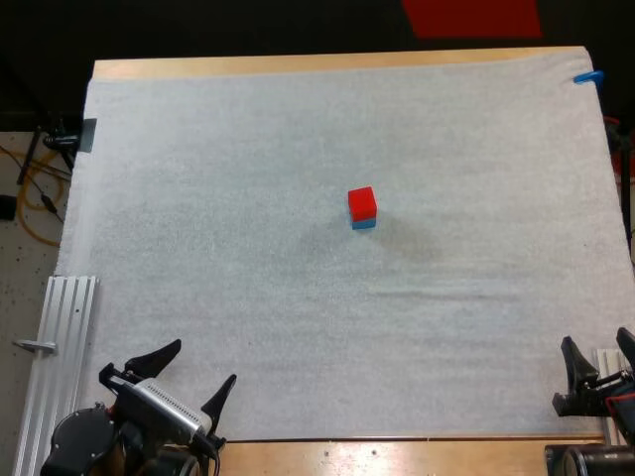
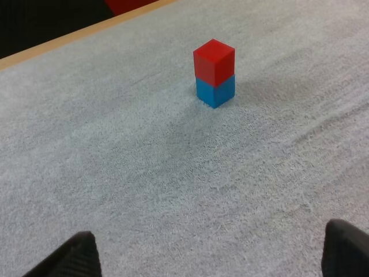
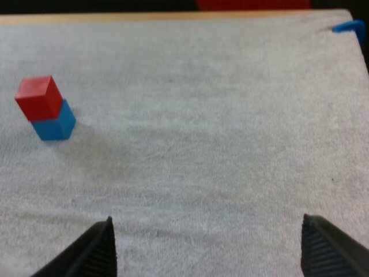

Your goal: Stack red cube on blue cube

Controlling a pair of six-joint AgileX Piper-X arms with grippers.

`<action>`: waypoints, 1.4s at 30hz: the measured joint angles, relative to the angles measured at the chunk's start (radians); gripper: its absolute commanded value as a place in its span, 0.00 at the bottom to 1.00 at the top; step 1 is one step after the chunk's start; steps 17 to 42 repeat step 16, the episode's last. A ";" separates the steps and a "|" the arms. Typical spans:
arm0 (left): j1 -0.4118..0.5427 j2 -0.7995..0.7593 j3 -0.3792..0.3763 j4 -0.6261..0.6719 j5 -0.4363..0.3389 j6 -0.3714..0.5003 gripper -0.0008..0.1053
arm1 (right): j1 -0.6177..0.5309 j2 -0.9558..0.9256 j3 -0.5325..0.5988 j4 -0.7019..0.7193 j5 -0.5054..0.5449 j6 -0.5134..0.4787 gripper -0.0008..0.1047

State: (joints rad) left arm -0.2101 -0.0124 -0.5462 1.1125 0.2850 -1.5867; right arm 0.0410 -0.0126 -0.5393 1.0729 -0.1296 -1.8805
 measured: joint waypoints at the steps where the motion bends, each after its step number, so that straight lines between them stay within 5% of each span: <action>1: 0.000 0.000 0.000 0.000 0.000 0.000 0.72 | 0.000 0.000 0.004 -0.010 0.000 0.004 0.62; 42: 0.000 0.000 0.000 0.000 -0.034 0.000 0.72 | 0.000 0.000 0.004 -0.016 0.000 0.011 0.62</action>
